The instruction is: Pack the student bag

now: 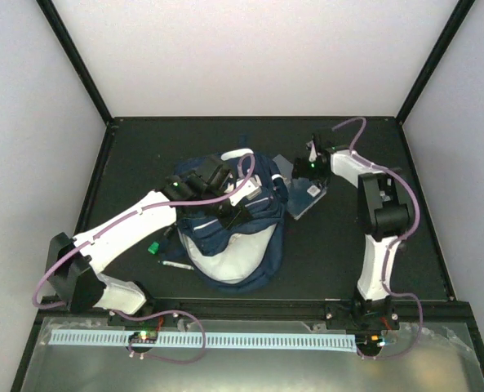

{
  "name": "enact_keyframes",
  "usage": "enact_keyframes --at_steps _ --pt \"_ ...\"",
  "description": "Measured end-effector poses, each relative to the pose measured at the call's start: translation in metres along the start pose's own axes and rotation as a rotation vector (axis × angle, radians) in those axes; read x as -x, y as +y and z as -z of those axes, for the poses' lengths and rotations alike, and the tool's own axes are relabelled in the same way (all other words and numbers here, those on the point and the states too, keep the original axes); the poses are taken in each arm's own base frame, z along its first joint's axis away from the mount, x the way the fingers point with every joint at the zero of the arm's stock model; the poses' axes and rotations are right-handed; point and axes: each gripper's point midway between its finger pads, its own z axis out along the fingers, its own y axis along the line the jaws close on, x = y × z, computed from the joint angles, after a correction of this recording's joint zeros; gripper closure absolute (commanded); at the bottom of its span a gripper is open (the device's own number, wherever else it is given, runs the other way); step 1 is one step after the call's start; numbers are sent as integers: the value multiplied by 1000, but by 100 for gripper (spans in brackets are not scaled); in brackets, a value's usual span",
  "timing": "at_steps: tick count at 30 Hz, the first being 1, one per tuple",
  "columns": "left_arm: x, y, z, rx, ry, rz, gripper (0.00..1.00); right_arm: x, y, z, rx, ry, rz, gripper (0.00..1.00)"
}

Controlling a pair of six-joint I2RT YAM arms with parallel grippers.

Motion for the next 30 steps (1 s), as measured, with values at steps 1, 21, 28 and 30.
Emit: enact_keyframes --at_steps 1,21,28,30 --pt "0 0 0 0 -2 0 98 -12 -2 5 5 7 -3 16" --pt "-2 -2 1 18 -2 -28 29 -117 2 79 31 -2 29 23" --pt "-5 -22 10 32 -42 -84 14 -17 36 76 50 -159 66 96" --pt "-5 -24 13 51 -63 -92 8 0 40 65 48 -168 66 98"
